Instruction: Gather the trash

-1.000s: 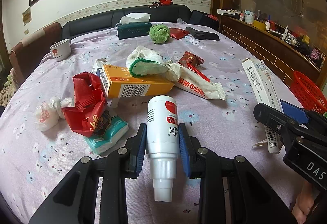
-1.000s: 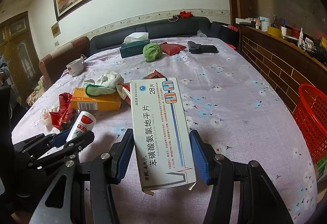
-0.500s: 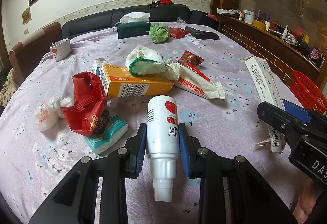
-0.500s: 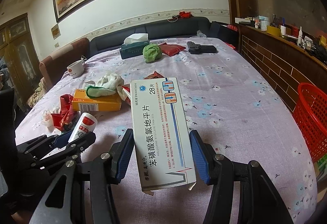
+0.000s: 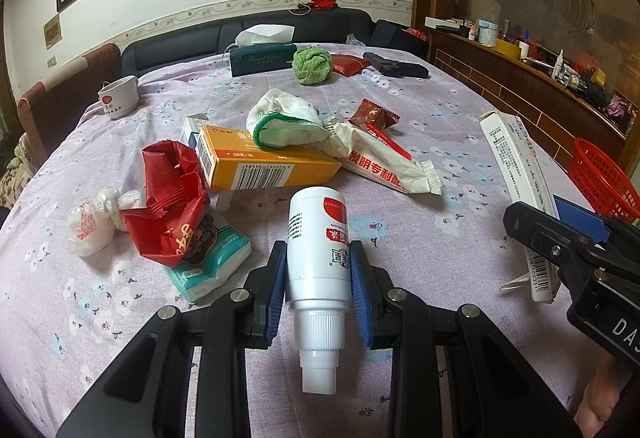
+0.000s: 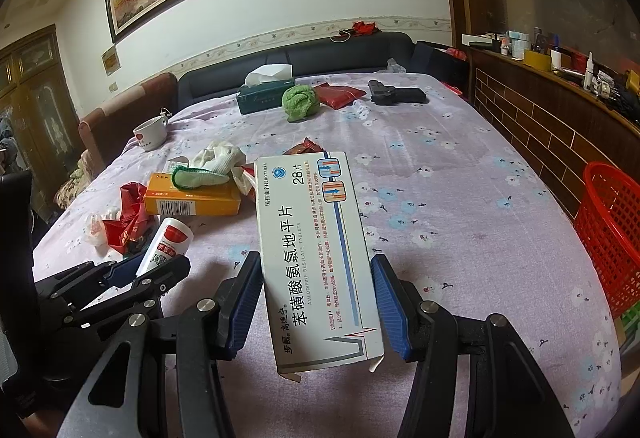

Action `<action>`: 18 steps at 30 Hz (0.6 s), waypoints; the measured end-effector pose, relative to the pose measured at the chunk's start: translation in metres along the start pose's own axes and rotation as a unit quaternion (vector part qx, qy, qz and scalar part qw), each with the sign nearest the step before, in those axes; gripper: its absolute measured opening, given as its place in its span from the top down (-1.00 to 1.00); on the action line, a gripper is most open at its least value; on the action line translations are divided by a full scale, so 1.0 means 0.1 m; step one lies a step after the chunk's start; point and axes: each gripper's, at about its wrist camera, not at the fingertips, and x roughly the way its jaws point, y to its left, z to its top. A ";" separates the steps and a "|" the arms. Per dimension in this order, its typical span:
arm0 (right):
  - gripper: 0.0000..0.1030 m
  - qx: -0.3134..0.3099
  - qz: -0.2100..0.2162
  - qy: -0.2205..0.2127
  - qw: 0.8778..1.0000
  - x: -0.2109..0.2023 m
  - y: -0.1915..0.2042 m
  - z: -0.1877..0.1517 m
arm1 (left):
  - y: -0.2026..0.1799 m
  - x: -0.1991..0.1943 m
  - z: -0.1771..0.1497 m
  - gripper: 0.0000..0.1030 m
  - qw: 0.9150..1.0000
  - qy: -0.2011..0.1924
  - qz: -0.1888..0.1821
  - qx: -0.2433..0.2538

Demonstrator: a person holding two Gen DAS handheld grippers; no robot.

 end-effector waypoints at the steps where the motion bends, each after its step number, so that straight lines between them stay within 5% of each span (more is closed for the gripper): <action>1: -0.15 0.001 0.001 0.001 1.000 0.00 0.00 0.00 | 0.00 0.00 0.00 0.44 1.000 0.001 0.000 0.000; 7: -0.15 0.017 0.000 -0.008 1.000 -0.09 -0.11 0.05 | 0.01 0.01 0.04 0.44 1.000 0.008 -0.004 -0.001; 18: -0.15 0.079 0.001 -0.036 0.996 -0.40 -0.68 0.14 | -0.34 -0.14 0.32 0.44 0.998 0.006 -0.067 0.014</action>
